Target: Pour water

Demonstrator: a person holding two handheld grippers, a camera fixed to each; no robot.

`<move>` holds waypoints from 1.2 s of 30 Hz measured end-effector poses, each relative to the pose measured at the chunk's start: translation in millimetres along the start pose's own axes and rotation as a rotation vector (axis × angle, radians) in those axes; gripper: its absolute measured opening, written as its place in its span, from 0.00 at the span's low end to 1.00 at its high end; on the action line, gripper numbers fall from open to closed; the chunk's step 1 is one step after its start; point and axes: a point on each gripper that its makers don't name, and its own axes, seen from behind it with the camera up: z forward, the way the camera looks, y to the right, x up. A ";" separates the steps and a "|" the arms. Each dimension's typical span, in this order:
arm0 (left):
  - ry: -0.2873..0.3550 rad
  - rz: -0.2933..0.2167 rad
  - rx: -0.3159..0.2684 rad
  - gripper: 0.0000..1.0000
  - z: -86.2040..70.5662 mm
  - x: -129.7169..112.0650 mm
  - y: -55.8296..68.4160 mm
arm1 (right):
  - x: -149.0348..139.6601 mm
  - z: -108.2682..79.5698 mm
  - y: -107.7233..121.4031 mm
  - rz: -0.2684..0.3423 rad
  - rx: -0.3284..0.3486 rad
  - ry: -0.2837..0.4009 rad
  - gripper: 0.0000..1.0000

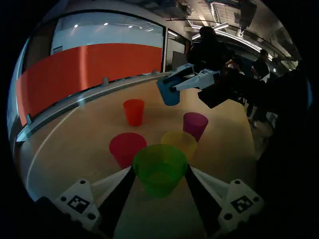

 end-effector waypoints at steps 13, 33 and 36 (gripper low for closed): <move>-0.069 0.049 -0.026 0.87 10.9 -18.1 -2.1 | -19.4 13.8 -0.6 0.014 0.019 -0.042 0.92; -0.095 0.084 -0.023 0.87 7.9 -30.4 -5.3 | -42.8 20.3 -11.7 0.027 0.045 -0.097 0.92; -0.102 0.092 -0.021 0.87 7.0 -30.9 -5.6 | -47.8 20.8 -14.3 0.026 0.049 -0.109 0.92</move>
